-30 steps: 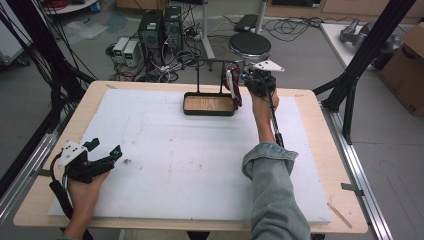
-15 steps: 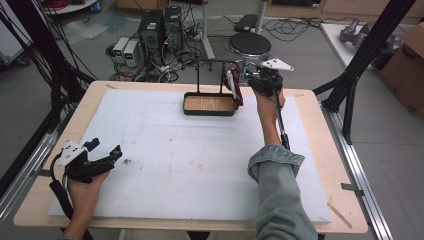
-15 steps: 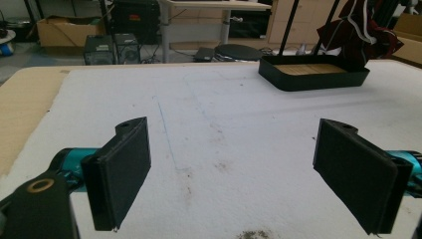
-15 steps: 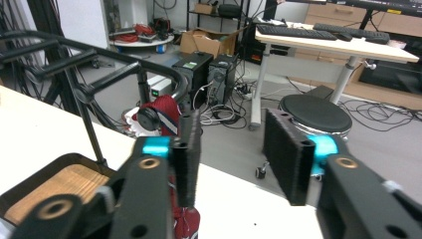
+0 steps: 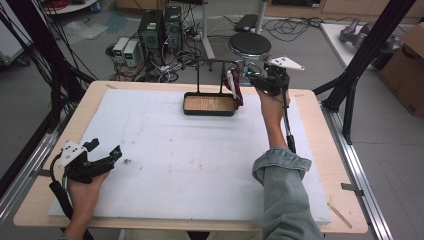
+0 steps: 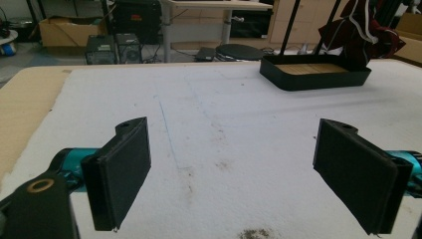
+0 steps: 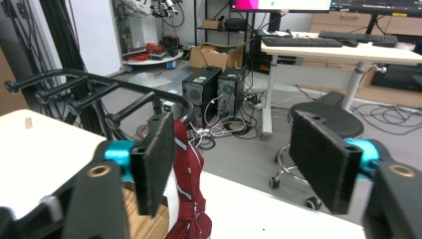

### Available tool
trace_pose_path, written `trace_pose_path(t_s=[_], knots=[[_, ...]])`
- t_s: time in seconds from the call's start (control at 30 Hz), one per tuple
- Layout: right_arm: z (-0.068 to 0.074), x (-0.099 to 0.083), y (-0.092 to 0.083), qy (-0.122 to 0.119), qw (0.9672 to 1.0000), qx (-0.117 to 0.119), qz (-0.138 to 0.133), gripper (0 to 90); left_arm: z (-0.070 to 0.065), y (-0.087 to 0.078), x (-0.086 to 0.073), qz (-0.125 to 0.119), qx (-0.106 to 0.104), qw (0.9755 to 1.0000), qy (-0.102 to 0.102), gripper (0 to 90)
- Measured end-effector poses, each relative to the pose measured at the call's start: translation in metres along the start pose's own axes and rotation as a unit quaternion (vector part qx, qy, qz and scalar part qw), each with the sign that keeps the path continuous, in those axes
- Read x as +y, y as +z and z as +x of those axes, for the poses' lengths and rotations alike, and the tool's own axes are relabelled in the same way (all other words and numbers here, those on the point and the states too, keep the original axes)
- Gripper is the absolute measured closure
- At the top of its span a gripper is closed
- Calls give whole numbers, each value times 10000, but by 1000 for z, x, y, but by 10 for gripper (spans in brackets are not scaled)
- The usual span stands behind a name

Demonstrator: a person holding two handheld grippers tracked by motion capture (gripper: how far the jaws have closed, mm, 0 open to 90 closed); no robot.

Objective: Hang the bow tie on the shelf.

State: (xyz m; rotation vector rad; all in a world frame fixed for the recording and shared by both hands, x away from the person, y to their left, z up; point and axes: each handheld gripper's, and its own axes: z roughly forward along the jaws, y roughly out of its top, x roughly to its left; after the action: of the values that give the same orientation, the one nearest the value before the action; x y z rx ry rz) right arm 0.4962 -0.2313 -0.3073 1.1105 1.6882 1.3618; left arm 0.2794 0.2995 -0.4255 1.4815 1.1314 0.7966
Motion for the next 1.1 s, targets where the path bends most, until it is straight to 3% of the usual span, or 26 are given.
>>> trace_pose_path(t_s=[0.13,0.17,0.3,0.4,0.47,0.57,0.67,0.8,1.1], knots=[[1,3,-7,75,10000,14,-8,275,-1,0,0,18,-14,10000,25,154],[3,2,-14,6,9998,-57,-174,260,-1,-1,0,7,-8,10000,22,154],[2,0,-23,-10,9997,-38,-227,247,0,-2,0,5,-4,10000,17,154],[-1,0,-32,39,10000,-3,-79,211,-1,-1,0,28,4,10000,18,154],[-1,0,-40,26,9997,22,-241,211,-1,-1,0,49,3,10000,39,154],[0,-1,-53,7,9993,129,-340,210,-1,-1,0,46,16,10000,36,153],[1,-1,-62,66,9993,304,-189,173,-1,0,-1,49,21,10000,36,154],[7,-3,-78,-31,9981,445,-433,173,-1,0,-1,47,27,10000,51,154],[19,-32,-120,71,9952,698,-689,120,-3,1,-1,83,-2,10000,54,154]])
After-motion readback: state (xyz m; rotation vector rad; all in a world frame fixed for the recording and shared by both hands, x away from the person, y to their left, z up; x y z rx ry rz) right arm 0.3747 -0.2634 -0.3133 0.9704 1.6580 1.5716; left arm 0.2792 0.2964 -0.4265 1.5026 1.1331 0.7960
